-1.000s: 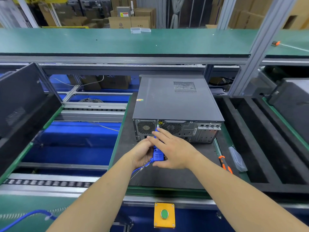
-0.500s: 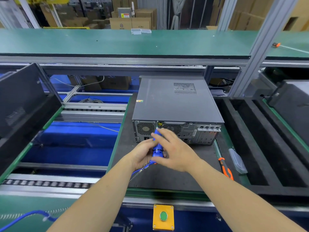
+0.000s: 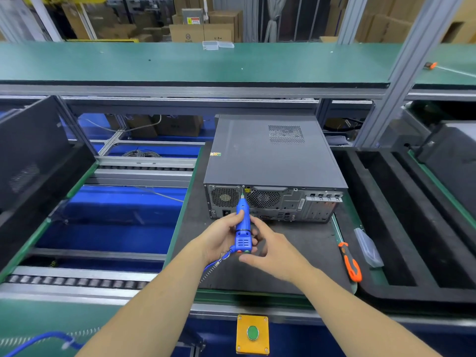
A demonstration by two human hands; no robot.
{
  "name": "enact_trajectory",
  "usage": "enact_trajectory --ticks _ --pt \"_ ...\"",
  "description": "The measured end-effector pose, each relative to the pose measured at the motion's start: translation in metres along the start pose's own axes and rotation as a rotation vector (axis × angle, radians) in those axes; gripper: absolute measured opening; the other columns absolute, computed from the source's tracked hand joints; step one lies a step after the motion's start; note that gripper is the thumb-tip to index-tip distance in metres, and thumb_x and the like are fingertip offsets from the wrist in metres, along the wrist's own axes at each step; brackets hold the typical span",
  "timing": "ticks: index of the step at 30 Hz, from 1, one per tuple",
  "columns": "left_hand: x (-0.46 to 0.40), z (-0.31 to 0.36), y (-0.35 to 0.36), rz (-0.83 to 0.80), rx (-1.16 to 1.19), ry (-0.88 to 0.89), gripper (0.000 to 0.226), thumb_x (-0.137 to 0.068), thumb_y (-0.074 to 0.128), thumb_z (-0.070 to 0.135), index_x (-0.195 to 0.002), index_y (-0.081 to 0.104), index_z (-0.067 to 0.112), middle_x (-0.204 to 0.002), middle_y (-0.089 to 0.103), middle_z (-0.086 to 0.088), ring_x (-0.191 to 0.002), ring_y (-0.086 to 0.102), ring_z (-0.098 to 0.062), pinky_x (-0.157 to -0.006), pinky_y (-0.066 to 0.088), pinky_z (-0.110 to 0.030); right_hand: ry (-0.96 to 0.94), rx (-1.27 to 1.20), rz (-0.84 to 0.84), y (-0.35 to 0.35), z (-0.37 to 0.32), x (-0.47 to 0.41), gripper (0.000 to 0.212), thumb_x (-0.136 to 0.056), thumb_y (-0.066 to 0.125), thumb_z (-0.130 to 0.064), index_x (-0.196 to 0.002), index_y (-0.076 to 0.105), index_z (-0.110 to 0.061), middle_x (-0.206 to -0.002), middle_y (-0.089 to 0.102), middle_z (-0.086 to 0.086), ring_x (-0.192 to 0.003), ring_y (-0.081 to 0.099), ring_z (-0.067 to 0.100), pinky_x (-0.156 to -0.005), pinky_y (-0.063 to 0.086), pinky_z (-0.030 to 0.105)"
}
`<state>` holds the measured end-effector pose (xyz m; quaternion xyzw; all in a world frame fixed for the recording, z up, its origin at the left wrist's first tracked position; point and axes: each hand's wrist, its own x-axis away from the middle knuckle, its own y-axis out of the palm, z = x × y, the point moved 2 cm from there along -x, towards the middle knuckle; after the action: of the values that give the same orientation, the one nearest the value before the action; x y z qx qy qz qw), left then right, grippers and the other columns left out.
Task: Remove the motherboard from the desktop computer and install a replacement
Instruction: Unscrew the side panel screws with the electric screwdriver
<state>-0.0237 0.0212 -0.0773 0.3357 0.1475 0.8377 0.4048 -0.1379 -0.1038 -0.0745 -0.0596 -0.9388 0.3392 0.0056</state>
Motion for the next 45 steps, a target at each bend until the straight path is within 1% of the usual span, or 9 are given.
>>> enact_trajectory --ticks 3,6,9,12,18,27,31,38,45 --pt "-0.001 0.001 0.0 -0.017 -0.008 -0.02 0.045 -0.09 0.063 0.038 -0.119 0.051 0.005 -0.089 0.064 -0.021 -0.074 0.065 -0.037 -0.067 0.058 -0.047 -0.033 0.121 0.03 0.007 0.0 0.006 0.087 -0.079 0.058 -0.067 -0.15 0.009 -0.057 -0.11 0.056 -0.024 -0.078 0.053 0.0 -0.076 0.047 0.02" --pt "-0.002 0.001 -0.002 -0.023 -0.036 -0.001 0.048 -0.089 0.065 0.038 -0.123 0.047 0.009 -0.084 0.063 -0.021 -0.071 0.063 -0.036 -0.065 0.056 -0.045 -0.102 0.172 0.014 0.007 -0.001 0.005 0.081 -0.085 0.055 -0.064 -0.154 0.017 -0.046 -0.099 0.054 -0.016 -0.086 0.051 0.0 -0.082 0.047 0.022" --pt "-0.002 0.0 -0.004 -0.021 -0.055 0.025 0.052 -0.085 0.07 0.038 -0.122 0.048 0.009 -0.085 0.063 -0.021 -0.071 0.063 -0.036 -0.065 0.055 -0.045 -0.134 0.235 -0.01 0.001 0.0 0.004 0.076 -0.09 0.054 -0.059 -0.155 0.02 -0.039 -0.099 0.052 -0.018 -0.085 0.048 0.002 -0.08 0.048 0.025" --pt "-0.002 -0.001 -0.003 -0.019 -0.058 0.038 0.055 -0.084 0.071 0.039 -0.123 0.047 0.008 -0.084 0.064 -0.02 -0.069 0.063 -0.036 -0.065 0.056 -0.046 -0.164 0.306 -0.006 -0.002 -0.002 0.003 0.077 -0.089 0.044 -0.064 -0.156 0.022 -0.033 -0.098 0.049 -0.021 -0.083 0.046 0.002 -0.077 0.047 0.025" --pt "0.001 -0.003 -0.003 -0.033 -0.062 0.052 0.047 -0.09 0.067 0.04 -0.122 0.045 0.013 -0.084 0.063 -0.02 -0.071 0.063 -0.035 -0.069 0.054 -0.048 -0.211 0.378 0.002 -0.004 -0.006 0.006 0.076 -0.09 0.043 -0.063 -0.155 0.029 -0.025 -0.098 0.06 -0.008 -0.079 0.056 0.015 -0.068 0.049 0.032" --pt "0.005 0.001 -0.003 -0.008 -0.066 0.032 0.036 -0.098 0.056 0.035 -0.122 0.045 0.01 -0.081 0.063 -0.019 -0.068 0.063 -0.034 -0.066 0.057 -0.047 -0.21 0.432 -0.011 -0.006 -0.008 0.002 0.077 -0.09 0.04 -0.066 -0.156 0.023 -0.03 -0.101 0.06 -0.008 -0.085 0.057 0.017 -0.073 0.049 0.034" --pt "0.006 -0.001 0.0 -0.023 -0.068 0.062 0.037 -0.096 0.06 0.035 -0.12 0.045 0.011 -0.081 0.063 -0.019 -0.068 0.063 -0.035 -0.063 0.057 -0.046 -0.218 0.41 0.018 -0.006 -0.007 0.005 0.076 -0.09 0.042 -0.064 -0.156 0.025 -0.029 -0.095 0.057 -0.009 -0.074 0.05 0.012 -0.066 0.045 0.029" --pt "0.006 0.003 0.0 -0.009 -0.096 0.042 0.04 -0.095 0.059 0.035 -0.121 0.049 0.006 -0.083 0.065 -0.019 -0.069 0.064 -0.034 -0.068 0.056 -0.048 -0.241 0.402 0.03 -0.007 -0.008 0.003 0.076 -0.09 0.044 -0.064 -0.155 0.03 -0.027 -0.095 0.059 -0.006 -0.076 0.056 0.019 -0.067 0.048 0.034" --pt "0.006 0.003 0.004 0.011 -0.077 0.058 0.043 -0.092 0.062 0.035 -0.122 0.048 0.008 -0.081 0.063 -0.02 -0.068 0.063 -0.035 -0.065 0.058 -0.048 -0.247 0.408 0.026 -0.009 -0.007 0.002 0.076 -0.09 0.044 -0.064 -0.156 0.024 -0.031 -0.098 0.059 -0.008 -0.079 0.056 0.018 -0.069 0.049 0.036"
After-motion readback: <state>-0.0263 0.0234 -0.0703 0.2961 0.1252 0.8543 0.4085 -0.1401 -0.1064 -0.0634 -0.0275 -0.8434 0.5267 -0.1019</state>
